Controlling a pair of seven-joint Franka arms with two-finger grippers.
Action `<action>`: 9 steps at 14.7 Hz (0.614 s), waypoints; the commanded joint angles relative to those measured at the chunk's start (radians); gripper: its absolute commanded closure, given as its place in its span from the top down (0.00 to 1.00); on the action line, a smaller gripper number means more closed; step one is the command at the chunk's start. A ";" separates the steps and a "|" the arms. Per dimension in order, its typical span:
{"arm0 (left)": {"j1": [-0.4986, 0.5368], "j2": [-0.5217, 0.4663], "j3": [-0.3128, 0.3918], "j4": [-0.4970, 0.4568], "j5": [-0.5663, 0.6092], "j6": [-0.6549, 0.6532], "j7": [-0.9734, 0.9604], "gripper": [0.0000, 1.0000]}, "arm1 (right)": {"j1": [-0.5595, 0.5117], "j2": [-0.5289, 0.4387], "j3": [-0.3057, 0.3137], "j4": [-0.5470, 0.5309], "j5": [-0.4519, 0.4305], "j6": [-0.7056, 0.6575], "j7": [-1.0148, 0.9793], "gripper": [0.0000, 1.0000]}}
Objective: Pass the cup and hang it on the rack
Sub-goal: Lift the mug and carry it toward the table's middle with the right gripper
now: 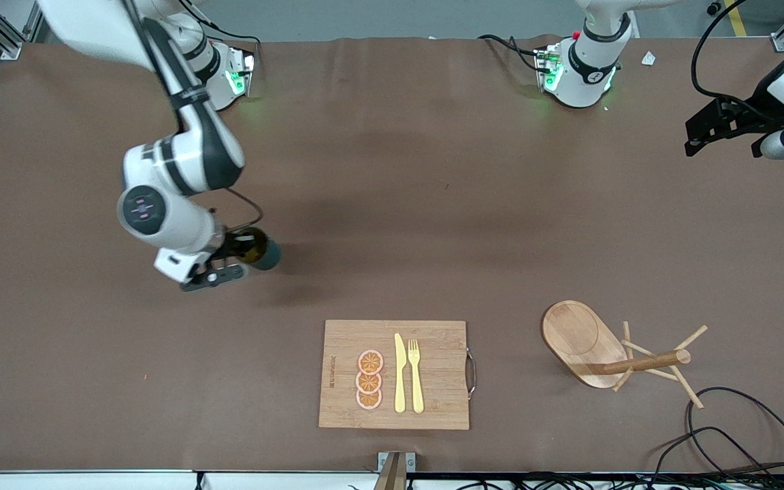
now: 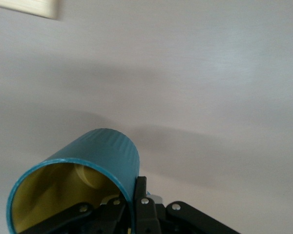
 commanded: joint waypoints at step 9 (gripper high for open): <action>0.008 -0.003 -0.006 0.009 -0.002 -0.021 0.016 1.00 | 0.349 0.271 -0.012 0.357 0.014 0.002 0.638 0.00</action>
